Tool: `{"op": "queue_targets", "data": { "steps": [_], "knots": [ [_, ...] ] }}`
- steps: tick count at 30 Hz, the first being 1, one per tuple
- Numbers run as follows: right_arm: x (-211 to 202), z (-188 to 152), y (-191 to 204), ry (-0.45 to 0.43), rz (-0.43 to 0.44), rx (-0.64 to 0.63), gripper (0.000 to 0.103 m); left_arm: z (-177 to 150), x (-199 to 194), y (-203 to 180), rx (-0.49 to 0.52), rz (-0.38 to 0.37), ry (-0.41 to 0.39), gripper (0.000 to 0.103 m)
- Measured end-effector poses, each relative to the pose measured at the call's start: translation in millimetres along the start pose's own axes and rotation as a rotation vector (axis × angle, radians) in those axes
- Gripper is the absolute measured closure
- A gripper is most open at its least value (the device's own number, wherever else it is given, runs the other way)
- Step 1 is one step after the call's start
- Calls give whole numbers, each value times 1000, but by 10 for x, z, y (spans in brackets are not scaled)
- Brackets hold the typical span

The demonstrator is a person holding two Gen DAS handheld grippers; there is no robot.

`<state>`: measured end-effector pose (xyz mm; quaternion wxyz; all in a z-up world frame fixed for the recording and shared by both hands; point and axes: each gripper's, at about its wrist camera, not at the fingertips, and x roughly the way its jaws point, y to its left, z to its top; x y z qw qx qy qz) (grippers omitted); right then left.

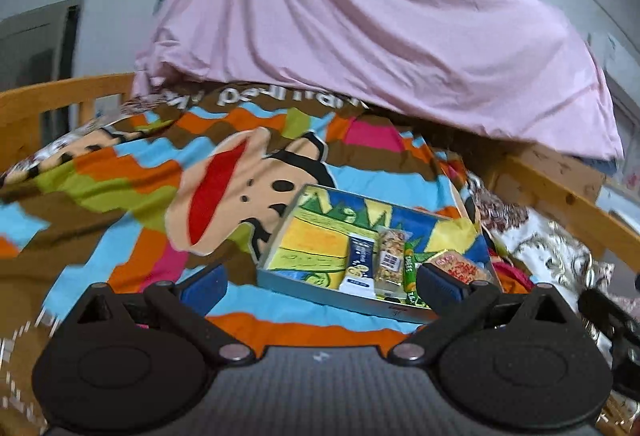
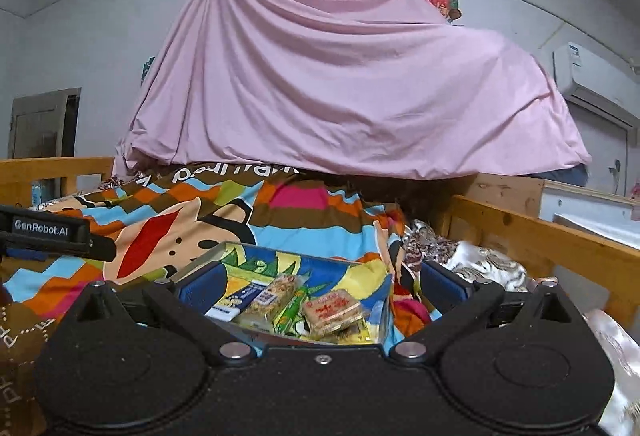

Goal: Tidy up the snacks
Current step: 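Raise both tools up and away from the tray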

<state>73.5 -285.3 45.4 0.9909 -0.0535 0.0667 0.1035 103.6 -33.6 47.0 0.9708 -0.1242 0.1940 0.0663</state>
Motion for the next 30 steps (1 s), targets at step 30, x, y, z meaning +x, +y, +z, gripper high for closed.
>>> {"op": "queue_targets", "data": {
  "steps": [30],
  "knots": [
    [-176,-323,172,195,-138,-53,1,-329,-453,-110,182,87,0,0]
  ]
}}
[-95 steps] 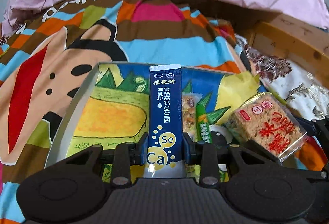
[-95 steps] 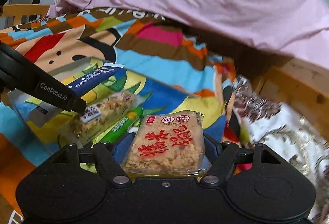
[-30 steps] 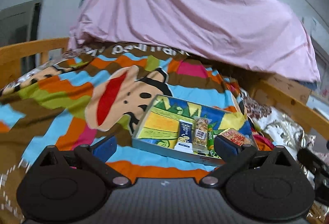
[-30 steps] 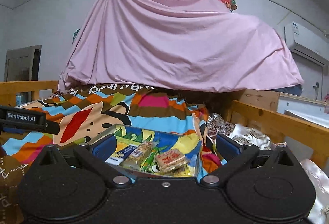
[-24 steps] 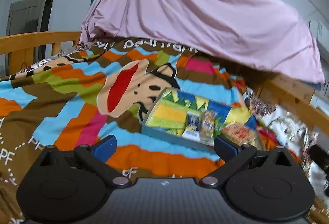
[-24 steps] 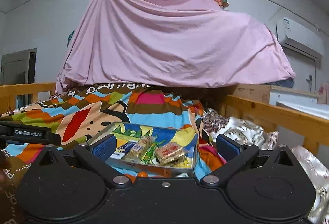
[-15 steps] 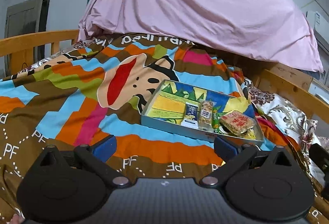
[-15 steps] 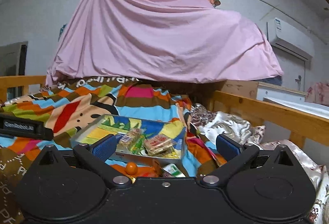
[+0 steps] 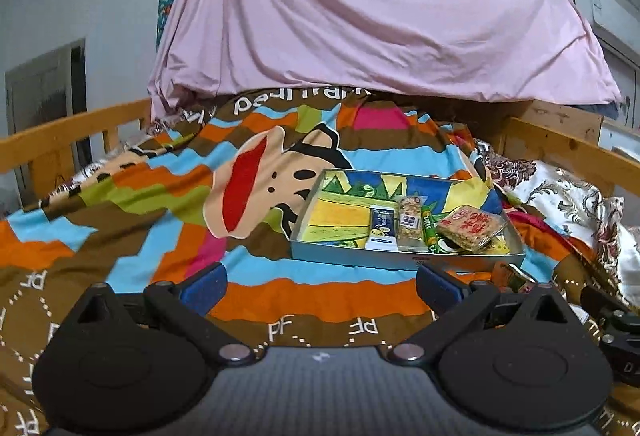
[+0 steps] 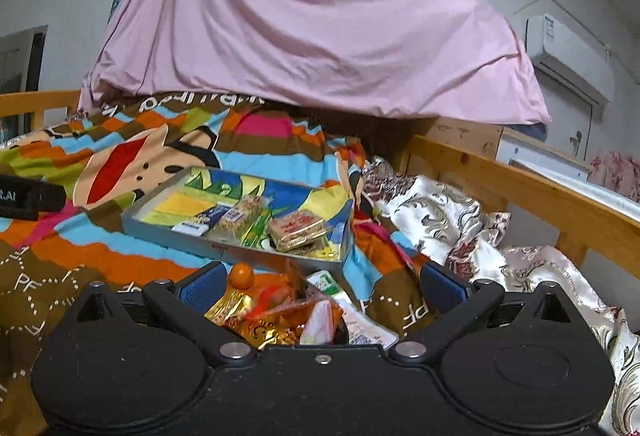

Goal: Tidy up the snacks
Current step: 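Raise both tools up and away from the tray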

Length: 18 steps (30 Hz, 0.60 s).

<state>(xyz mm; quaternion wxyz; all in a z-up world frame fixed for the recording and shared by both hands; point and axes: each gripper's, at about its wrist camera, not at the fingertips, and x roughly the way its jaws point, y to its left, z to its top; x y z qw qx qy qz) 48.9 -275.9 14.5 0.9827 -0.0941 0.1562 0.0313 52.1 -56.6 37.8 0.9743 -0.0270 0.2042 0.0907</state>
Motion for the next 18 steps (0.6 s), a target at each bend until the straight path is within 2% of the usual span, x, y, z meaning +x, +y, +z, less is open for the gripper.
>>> {"op": "queue_targets", "data": {
  "steps": [18],
  "knots": [
    [100,-14,-256,118,0,118,1,-23,-79,-113,33,27,67,0]
  ]
}}
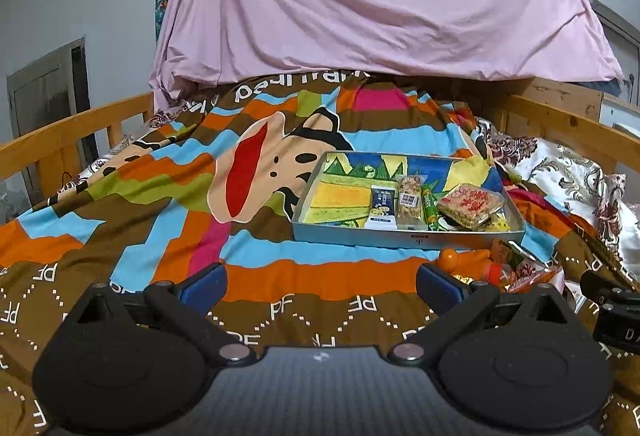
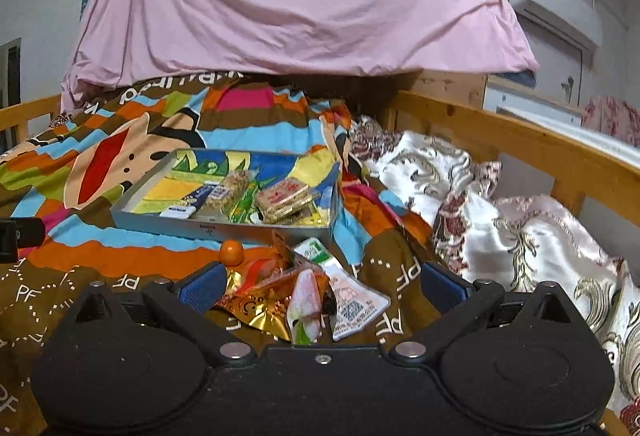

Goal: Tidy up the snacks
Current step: 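Raise both tools up and away from the tray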

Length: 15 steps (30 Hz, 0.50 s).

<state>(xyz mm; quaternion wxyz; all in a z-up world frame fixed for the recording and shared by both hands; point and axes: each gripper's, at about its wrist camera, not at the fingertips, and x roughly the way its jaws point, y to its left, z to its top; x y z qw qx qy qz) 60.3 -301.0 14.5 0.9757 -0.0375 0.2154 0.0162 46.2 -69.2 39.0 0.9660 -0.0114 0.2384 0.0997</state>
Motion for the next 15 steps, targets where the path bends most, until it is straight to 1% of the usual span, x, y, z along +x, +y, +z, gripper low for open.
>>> {"op": "queue_targets", "data": {
  "steps": [3,7,12,15],
  "knots": [
    [26,1,-35,25,0,17,1,5,32,-26,-23,24,42,0],
    [23,13,-72,30,5,19,1,-4,63,-53,-49,24,73,0],
    [63,48,-132,40,22,71,1,8,179,-148,-19,32,83,0],
    [109,57,-124,46,25,71,1,18,295,-236,2,21,96,0]
  ]
}}
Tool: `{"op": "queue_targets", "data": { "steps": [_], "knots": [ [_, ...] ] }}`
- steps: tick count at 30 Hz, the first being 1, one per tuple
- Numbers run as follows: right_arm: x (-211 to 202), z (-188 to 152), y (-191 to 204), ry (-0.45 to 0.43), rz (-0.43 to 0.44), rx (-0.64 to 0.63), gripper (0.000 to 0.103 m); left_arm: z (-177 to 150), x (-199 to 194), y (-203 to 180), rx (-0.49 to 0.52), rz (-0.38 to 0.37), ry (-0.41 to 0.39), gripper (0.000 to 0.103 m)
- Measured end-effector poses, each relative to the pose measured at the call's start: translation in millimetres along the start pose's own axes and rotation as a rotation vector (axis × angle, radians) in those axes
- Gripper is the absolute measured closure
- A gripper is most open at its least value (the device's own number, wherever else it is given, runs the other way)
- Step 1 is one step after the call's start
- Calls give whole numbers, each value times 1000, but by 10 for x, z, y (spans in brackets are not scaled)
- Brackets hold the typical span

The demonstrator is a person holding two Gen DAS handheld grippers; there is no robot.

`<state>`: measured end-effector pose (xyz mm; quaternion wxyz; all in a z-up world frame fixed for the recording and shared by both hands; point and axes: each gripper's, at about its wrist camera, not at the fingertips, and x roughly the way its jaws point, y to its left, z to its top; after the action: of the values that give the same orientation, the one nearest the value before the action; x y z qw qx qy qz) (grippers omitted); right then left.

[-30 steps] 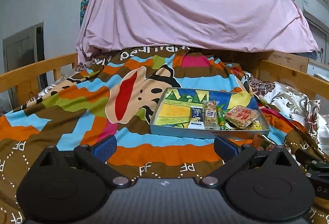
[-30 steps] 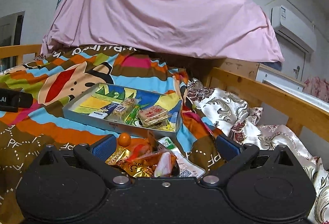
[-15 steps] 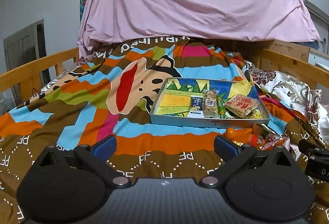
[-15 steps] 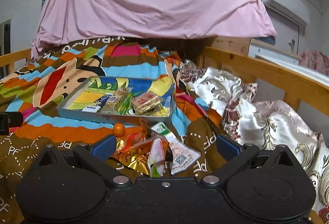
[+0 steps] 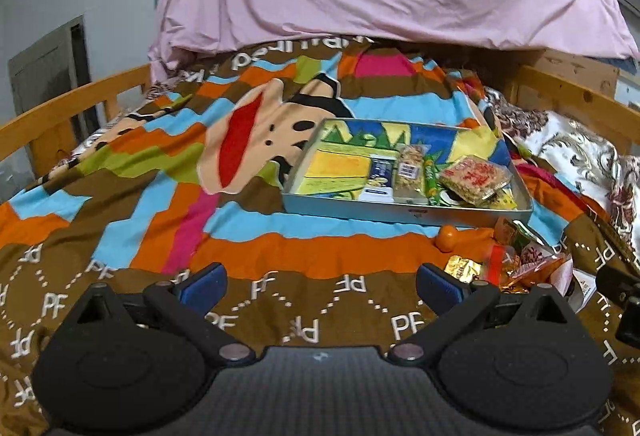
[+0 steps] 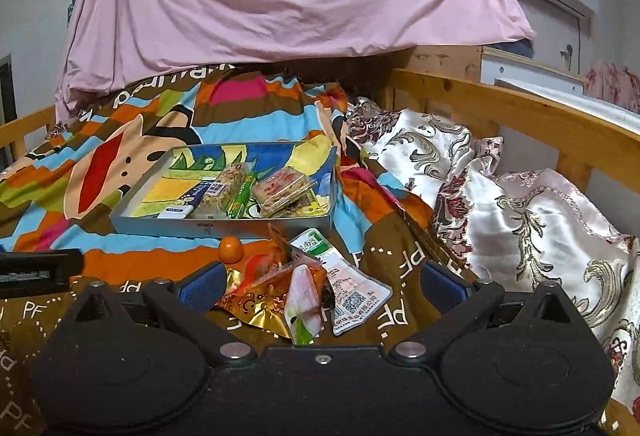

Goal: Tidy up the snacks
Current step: 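Raise both tools up and away from the tray, then move both tools down toward the remaining snack packs beside the tray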

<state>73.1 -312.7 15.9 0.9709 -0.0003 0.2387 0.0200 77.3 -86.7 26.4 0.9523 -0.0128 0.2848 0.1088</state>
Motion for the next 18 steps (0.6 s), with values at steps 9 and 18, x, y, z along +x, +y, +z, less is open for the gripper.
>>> {"op": "queue_targets", "data": {
  "steps": [9,18],
  "knots": [
    [70,117,-114,-35,-5,1,1,26,488,-144,3,-92,25,0],
    [475,284,-278,-36,97,-197,1,-96,831,-179,115,-309,-10,0]
  ]
}}
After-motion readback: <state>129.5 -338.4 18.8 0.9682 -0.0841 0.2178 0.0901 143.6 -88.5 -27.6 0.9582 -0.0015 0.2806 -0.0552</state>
